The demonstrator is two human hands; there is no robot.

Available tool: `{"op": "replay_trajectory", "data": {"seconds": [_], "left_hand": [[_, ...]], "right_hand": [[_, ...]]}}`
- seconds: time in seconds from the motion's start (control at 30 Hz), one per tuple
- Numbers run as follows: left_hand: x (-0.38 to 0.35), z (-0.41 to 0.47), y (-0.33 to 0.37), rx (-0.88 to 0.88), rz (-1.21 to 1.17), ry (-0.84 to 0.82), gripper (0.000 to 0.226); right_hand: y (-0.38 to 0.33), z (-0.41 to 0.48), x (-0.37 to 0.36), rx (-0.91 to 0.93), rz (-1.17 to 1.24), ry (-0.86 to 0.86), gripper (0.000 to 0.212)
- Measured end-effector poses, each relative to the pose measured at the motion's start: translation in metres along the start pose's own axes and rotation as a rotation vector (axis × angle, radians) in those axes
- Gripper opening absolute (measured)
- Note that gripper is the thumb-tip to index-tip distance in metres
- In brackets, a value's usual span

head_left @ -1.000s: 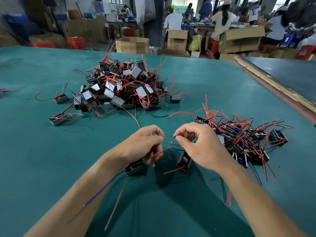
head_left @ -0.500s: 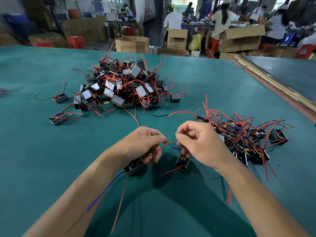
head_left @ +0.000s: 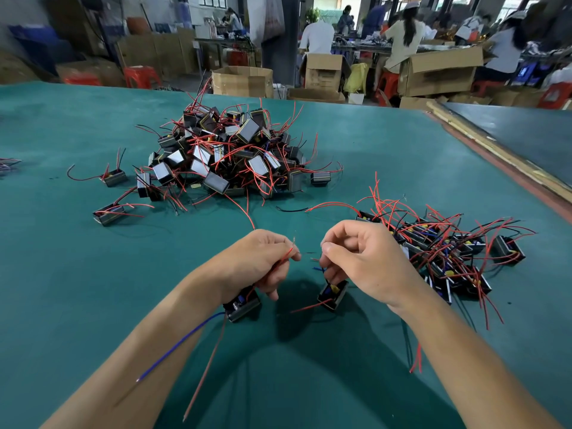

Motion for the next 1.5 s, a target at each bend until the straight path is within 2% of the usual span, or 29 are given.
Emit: {"op": "replay_trajectory", "data": {"seconds": [0.2,0.43,0.53,0.63,0.8,1.0,1.3,1.5], "left_hand": [[-0.004,-0.003,0.005,-0.025,-0.049,-0.033,0.015],[-0.007,-0.006,0.01,-0.041,-0.044,-0.076,0.016],[-0.01,-0.007,0.011,-0.064,-0.029,-0.098,0.011],[-0.011,-0.005,0.01,-0.087,-0.004,-0.063,0.009],[-0.005,-0.003,0.011,-0.131,0.028,0.041,0.006],[0.0,-0.006,0.017,-0.193,0.082,0.108,0.016],[0.002,-0.005,0.016,-0.188,0.067,0.122,0.024],[0.001,-0.005,0.016,-0.179,0.063,0.125,0.011]], "right_hand": [[0.002,0.001,-0.005,0.004,0.025,-0.021,0.018],[-0.001,0.001,-0.006,0.082,-0.07,-0.017,0.019],[-0.002,0.001,-0.006,0.11,-0.084,-0.007,0.013],[-0.001,0.001,-0.004,0.122,-0.067,0.02,0.01],[0.001,0.002,0.0,0.122,-0.066,0.058,0.017],[0.001,0.003,0.0,0.13,-0.068,0.067,0.02],[0.002,0.003,-0.004,0.152,-0.076,0.015,0.016],[0.001,0.003,0.0,0.153,-0.131,0.047,0.018]]}}
Point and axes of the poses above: each hand's wrist, its own z-axis towards the middle knuckle, its own x-axis out of the back of the hand, y = z × x, the point moved 8 cm from there along z, towards the middle knuckle, and after that the axes turned 6 degrees about -y, right-handed, at the moved point
